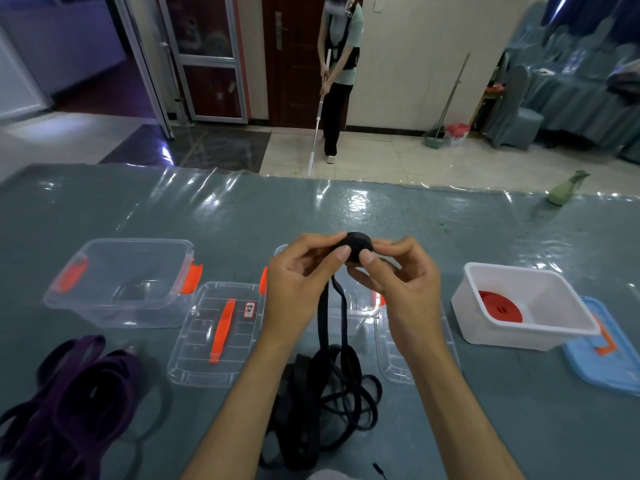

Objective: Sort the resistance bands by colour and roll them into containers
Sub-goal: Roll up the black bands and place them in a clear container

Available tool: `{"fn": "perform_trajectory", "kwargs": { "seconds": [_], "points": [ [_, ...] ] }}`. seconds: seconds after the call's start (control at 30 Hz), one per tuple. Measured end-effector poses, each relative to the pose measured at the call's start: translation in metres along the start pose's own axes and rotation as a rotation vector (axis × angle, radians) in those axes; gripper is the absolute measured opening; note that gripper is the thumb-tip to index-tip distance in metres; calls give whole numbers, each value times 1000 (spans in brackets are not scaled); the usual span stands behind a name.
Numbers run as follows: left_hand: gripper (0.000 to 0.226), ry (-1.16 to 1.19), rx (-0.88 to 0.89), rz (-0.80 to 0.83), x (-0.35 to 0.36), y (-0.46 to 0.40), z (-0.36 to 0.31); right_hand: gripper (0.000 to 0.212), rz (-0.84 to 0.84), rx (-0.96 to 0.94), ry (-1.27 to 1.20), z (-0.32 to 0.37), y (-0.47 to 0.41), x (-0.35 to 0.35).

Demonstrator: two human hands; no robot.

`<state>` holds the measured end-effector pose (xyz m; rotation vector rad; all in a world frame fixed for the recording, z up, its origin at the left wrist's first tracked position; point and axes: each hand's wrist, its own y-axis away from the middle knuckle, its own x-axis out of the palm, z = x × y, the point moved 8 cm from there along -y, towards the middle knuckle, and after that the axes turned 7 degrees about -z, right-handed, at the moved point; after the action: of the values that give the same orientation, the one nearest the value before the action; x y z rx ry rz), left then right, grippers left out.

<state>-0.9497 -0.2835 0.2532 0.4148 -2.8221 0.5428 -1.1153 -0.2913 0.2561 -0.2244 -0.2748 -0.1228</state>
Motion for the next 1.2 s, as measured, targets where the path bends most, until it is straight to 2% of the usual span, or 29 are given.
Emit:
{"fn": "perform_trajectory", "kwargs": {
  "seconds": [0.13,0.33,0.57,0.87,0.97,1.07,1.2],
  "points": [
    [20,-46,16,20,-4,-5,-3,12,-1,-49,105,6,-4,-2],
    [22,-2,9,20,2,0,-2,20,-99,-89,6,5,-1,-3],
    [21,-85,77,-11,-5,-2,2,11,5,9,30,-7,-2,-3],
    [28,-41,3,-8,6,4,12,15,-129,-170,122,4,-3,-11],
    [24,-15,-17,-66,3,6,11,14,-60,-154,182,5,-4,-6],
    [19,-2,2,-90,-5,4,10,14,36,-60,187,2,-8,-5],
    [21,-14,2,-52,-1,5,12,14,-20,-64,103,5,-13,-12]
  ]
}}
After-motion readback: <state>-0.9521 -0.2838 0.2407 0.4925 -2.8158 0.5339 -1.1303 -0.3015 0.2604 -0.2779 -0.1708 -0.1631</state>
